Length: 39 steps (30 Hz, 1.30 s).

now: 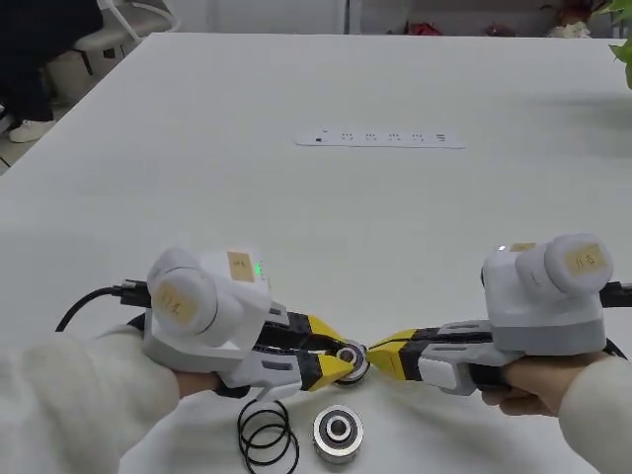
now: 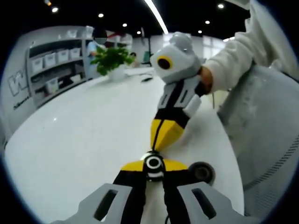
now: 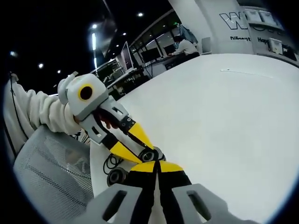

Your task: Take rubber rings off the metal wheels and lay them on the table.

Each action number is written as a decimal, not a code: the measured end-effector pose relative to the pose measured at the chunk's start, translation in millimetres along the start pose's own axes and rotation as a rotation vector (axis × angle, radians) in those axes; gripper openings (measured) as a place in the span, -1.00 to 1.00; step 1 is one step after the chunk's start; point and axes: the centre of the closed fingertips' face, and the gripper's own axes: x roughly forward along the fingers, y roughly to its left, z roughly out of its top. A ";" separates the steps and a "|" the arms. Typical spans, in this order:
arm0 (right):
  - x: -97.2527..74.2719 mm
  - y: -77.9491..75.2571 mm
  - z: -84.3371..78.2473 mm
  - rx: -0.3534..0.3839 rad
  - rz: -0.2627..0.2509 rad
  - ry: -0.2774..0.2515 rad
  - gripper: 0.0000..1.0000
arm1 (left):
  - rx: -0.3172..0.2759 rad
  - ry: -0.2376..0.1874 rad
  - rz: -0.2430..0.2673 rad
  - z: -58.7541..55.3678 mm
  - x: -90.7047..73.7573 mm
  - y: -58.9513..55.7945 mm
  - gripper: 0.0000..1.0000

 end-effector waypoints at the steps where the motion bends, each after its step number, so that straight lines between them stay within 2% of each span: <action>1: -0.1 0.2 0.1 0.002 0.001 -0.001 -1.00 | 0.000 0.000 0.000 0.0 0.0 0.0 -0.73; 20: 0.9 8.9 4.4 0.002 0.022 -0.004 -1.00 | 0.006 -0.003 0.000 0.2 0.1 0.2 -0.73; 27: 2.3 14.8 5.9 -0.039 0.036 -0.001 -1.00 | 0.007 -0.004 0.001 0.0 0.0 0.4 -0.73; 32: 1.6 12.3 14.7 -0.019 0.035 -0.034 -1.00 | -0.001 -0.004 0.001 0.1 0.1 0.9 -0.73; 35: 1.3 10.5 12.1 -0.010 0.028 -0.028 -1.00 | -0.004 0.001 0.002 0.2 -0.1 0.8 -0.72; 39: 1.4 11.5 13.2 -0.006 0.030 -0.029 -1.00 | 0.009 0.030 -0.014 0.1 -5.7 0.8 -0.72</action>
